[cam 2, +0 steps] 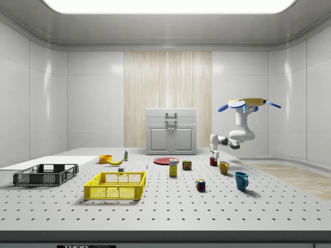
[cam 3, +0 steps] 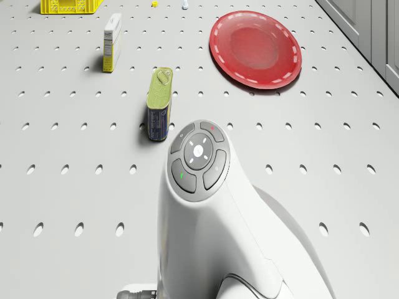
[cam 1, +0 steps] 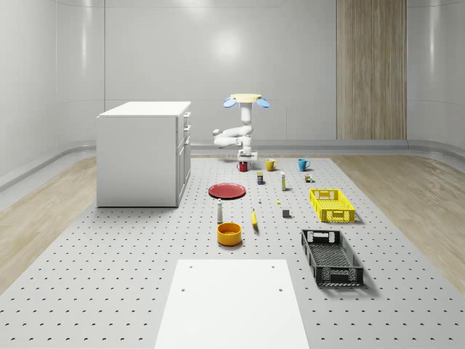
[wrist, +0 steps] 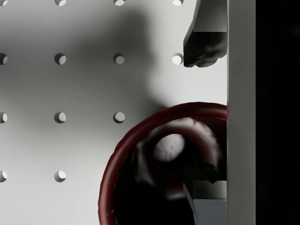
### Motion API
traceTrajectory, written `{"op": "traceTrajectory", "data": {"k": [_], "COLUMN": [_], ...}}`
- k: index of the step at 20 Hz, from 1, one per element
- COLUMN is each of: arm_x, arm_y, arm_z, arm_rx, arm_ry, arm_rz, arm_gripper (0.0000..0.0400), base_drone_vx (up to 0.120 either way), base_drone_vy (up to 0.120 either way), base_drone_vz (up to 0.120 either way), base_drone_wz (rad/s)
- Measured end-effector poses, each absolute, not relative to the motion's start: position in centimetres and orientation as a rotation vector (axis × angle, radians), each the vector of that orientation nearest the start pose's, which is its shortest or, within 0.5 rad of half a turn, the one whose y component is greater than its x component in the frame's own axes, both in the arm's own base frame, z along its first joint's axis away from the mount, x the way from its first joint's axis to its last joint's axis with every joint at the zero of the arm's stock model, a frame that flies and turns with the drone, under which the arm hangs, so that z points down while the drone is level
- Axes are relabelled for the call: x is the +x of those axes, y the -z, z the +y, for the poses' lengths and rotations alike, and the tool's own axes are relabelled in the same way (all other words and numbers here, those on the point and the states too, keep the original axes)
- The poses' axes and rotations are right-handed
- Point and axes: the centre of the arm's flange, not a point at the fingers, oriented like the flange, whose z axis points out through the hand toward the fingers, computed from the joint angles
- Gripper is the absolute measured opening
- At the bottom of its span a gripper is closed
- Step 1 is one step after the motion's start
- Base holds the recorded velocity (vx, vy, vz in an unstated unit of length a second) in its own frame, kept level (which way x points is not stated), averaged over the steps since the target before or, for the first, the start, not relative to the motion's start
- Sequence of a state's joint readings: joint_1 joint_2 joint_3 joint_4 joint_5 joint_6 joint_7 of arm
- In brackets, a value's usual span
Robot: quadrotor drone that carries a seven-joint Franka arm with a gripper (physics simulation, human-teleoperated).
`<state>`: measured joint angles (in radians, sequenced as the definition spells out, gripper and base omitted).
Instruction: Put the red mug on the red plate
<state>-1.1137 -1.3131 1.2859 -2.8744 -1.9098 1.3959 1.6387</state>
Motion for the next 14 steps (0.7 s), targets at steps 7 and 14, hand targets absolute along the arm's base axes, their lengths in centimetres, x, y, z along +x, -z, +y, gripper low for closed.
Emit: {"op": "traceTrajectory", "data": {"k": [7,14], "arm_x": [30.7,30.7], "arm_y": [-50.4,-49.1], "arm_z": [0.0,0.0], "arm_rx": [0.001,0.001], "arm_ry": [-0.785,-0.785], "arm_rz": [-0.002,-0.002], "arm_gripper": [0.0125,0.0104], "base_drone_vx": [0.000,0.000], "base_drone_vy": [0.000,0.000], "base_drone_vz": [0.000,0.017], "base_drone_wz": [0.000,0.000]}}
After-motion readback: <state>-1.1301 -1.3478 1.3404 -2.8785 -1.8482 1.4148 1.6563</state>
